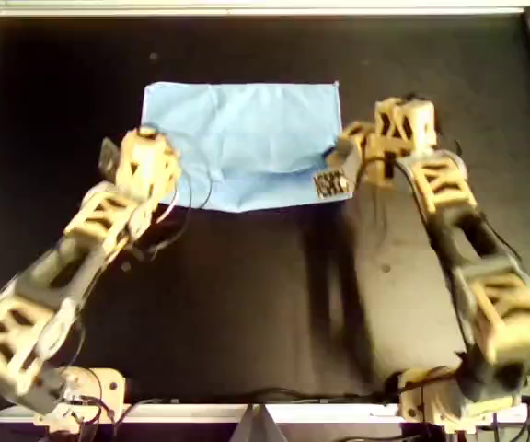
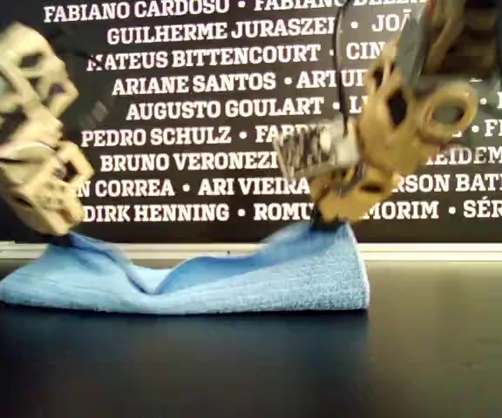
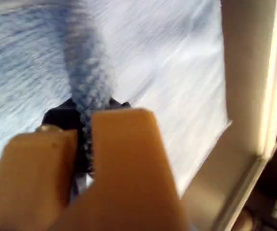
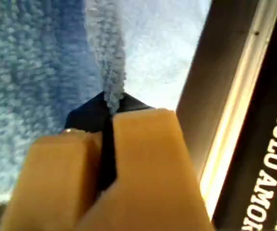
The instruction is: Fold a cloth
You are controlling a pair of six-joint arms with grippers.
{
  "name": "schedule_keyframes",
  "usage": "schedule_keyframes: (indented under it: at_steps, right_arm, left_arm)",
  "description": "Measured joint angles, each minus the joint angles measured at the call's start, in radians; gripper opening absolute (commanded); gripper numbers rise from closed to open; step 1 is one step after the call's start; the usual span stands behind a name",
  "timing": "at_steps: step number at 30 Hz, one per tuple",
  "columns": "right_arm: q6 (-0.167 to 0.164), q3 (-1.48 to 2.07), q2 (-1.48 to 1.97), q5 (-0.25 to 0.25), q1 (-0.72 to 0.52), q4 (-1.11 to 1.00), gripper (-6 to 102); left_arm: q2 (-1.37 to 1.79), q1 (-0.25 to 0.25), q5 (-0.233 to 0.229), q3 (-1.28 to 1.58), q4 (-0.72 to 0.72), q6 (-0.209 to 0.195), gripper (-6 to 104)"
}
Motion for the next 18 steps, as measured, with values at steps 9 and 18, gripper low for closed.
schedule_keyframes:
  at_steps: [9, 18]
  right_arm:
    - [-0.003, -0.502, -0.339, 0.002, -0.002, 0.000, -1]
    - [-0.005, -0.881, -0.615, 0.002, -0.003, 0.000, -1]
  left_arm:
    - [-0.305, 0.107, 0.000, -0.390, 0.000, 0.000, -1]
    - [-0.474, 0.127, 0.000, -0.591, 0.000, 0.000, -1]
